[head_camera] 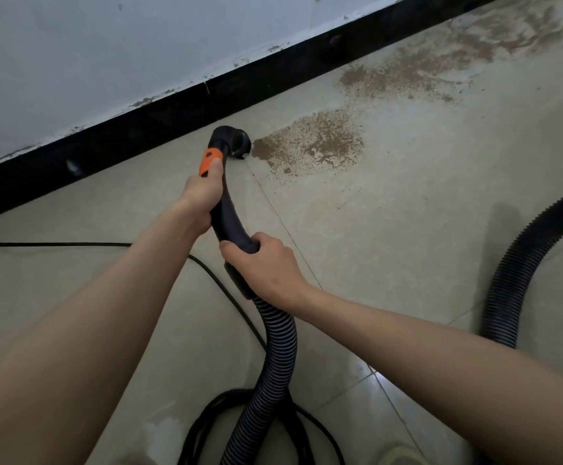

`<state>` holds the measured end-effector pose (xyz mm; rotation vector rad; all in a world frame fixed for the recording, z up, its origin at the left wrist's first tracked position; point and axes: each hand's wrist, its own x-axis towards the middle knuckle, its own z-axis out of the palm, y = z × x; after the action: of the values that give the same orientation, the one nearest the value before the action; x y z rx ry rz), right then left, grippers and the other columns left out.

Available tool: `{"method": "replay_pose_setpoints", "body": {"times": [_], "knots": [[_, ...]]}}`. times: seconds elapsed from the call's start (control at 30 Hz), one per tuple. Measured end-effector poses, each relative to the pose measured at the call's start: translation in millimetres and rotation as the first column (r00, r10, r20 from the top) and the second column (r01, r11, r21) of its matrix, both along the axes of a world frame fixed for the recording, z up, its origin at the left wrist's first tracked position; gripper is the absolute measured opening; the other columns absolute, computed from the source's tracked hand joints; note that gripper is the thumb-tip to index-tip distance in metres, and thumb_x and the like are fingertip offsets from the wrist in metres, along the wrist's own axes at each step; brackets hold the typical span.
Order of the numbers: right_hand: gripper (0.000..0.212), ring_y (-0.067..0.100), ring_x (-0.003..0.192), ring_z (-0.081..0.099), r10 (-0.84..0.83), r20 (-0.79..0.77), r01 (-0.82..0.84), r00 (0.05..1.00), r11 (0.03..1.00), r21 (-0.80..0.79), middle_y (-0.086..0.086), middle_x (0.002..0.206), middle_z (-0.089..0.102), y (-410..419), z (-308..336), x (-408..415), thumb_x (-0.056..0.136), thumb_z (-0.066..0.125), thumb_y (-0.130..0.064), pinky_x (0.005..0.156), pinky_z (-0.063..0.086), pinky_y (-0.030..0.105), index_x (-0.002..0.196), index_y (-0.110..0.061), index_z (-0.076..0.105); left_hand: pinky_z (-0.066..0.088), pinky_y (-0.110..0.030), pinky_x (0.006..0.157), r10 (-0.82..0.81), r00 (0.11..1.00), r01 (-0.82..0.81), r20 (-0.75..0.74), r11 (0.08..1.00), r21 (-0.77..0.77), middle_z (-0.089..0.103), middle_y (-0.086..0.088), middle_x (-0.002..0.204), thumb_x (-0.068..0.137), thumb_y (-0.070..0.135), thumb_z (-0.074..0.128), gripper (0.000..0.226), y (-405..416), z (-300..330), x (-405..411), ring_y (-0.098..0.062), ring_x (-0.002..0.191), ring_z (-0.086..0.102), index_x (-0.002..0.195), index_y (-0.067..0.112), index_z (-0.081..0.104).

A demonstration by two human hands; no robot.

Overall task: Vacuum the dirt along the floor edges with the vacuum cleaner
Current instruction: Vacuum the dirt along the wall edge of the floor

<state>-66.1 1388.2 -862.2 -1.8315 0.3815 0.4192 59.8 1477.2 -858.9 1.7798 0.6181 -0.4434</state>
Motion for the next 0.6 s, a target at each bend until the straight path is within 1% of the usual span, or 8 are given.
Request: {"method": "replay_pose_setpoints", "body": {"times": [0.1, 0.17, 0.2, 0.27, 0.4, 0.6], "knots": [[0.037, 0.026, 0.079, 0.065, 0.020, 0.005, -0.020, 1.000, 0.998, -0.052, 0.003, 0.082, 0.064, -0.8, -0.5, 0.7, 0.078, 0.057, -0.057, 0.076, 0.057, 0.046, 0.081, -0.020, 0.053, 0.057, -0.032, 0.064, 0.008, 1.000, -0.009, -0.008, 0.995, -0.095, 0.057, -0.010, 0.081, 0.097, 0.052, 0.041, 0.059, 2.6, -5.9, -0.9, -0.020, 0.066, 0.059, 0.120, -0.002, 0.044], [0.039, 0.028, 0.080, 0.065, 0.038, -0.006, -0.039, 0.999, 0.996, -0.085, 0.004, 0.084, 0.064, -0.3, -0.3, -1.1, 0.079, 0.056, -0.058, 0.076, 0.057, 0.047, 0.084, -0.019, 0.052, 0.055, -0.026, 0.052, 0.005, 1.000, -0.008, -0.023, 0.992, -0.122, 0.056, -0.009, 0.077, 0.096, 0.053, 0.041, 0.062, 4.0, -8.6, -3.1, -0.018, 0.060, 0.058, 0.119, -0.004, 0.046], [0.040, 0.029, 0.081, 0.065, 0.047, -0.011, -0.048, 0.999, 0.993, -0.103, 0.004, 0.085, 0.064, 0.0, 0.1, -2.0, 0.079, 0.055, -0.058, 0.077, 0.057, 0.047, 0.086, -0.019, 0.052, 0.054, -0.025, 0.049, 0.003, 0.999, -0.007, -0.032, 0.991, -0.137, 0.056, -0.009, 0.076, 0.096, 0.054, 0.041, 0.064, 4.6, -9.8, -4.0, -0.018, 0.058, 0.058, 0.120, -0.005, 0.046], [0.042, 0.028, 0.082, 0.065, 0.061, -0.014, -0.063, 0.998, 0.989, -0.137, 0.004, 0.086, 0.063, 0.4, 1.0, -3.3, 0.081, 0.054, -0.059, 0.077, 0.056, 0.045, 0.089, -0.017, 0.052, 0.052, -0.024, 0.046, -0.001, 0.999, -0.006, -0.045, 0.985, -0.170, 0.055, -0.009, 0.075, 0.096, 0.054, 0.041, 0.066, 5.9, -11.6, -5.2, -0.017, 0.056, 0.056, 0.123, -0.006, 0.044], [0.044, 0.025, 0.081, 0.063, 0.082, -0.003, -0.081, 0.997, 0.980, -0.180, 0.001, 0.084, 0.061, 0.7, 1.9, -6.0, 0.083, 0.053, -0.060, 0.073, 0.054, 0.039, 0.092, -0.017, 0.052, 0.051, -0.024, 0.046, -0.010, 0.998, -0.004, -0.069, 0.980, -0.200, 0.054, -0.009, 0.074, 0.095, 0.055, 0.041, 0.069, 7.2, -14.3, -5.1, -0.017, 0.052, 0.055, 0.125, -0.007, 0.043], [0.044, 0.027, 0.081, 0.064, 0.063, -0.015, -0.065, 0.998, 0.985, -0.160, 0.001, 0.084, 0.061, -1.0, 0.3, -4.9, 0.082, 0.053, -0.061, 0.074, 0.055, 0.041, 0.090, -0.018, 0.051, 0.050, -0.025, 0.047, -0.031, 0.995, 0.012, -0.092, 0.979, -0.202, 0.054, -0.008, 0.073, 0.095, 0.057, 0.041, 0.068, 2.6, -15.3, -2.2, -0.018, 0.053, 0.055, 0.125, -0.004, 0.043]]}}
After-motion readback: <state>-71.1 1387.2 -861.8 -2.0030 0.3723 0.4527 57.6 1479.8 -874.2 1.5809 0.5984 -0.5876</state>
